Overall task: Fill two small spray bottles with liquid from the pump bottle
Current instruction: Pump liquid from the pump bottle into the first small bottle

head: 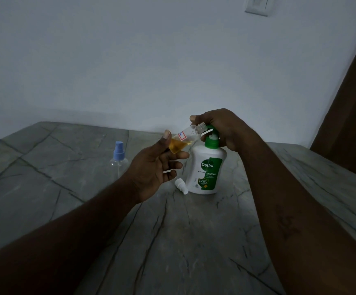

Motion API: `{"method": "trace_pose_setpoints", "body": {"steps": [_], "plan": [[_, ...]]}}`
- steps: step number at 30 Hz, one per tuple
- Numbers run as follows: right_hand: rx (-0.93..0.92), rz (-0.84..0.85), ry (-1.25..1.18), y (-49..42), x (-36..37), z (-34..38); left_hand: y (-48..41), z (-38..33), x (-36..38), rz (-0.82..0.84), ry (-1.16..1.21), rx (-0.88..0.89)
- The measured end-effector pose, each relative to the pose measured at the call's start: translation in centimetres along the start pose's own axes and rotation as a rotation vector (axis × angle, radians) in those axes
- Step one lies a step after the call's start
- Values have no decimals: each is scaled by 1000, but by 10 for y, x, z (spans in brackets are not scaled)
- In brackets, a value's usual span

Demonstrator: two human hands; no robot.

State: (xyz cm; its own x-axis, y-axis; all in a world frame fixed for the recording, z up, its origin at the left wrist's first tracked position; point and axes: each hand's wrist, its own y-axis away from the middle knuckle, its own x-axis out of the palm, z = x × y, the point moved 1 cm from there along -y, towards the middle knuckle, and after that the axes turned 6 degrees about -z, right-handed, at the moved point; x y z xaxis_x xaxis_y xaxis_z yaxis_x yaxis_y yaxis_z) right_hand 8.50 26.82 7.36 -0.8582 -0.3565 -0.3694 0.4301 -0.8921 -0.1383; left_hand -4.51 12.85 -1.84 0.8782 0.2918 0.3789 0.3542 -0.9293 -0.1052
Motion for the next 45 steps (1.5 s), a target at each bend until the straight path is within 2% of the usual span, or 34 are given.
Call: {"method": "trace_pose_setpoints", "body": {"steps": [8,15,22,45], "plan": [[14,-1,-67,-3,2,-7,-1,3,-1,1,6,-12],[-77,-49,105,-2,-3,4,-2,1,1,0,24,-13],[-39,-11,62,-1,-2,0,-1,1,1,1,29,-15],[-85,-90,159,-6,-3,2,0,1,0,-13,23,6]]}}
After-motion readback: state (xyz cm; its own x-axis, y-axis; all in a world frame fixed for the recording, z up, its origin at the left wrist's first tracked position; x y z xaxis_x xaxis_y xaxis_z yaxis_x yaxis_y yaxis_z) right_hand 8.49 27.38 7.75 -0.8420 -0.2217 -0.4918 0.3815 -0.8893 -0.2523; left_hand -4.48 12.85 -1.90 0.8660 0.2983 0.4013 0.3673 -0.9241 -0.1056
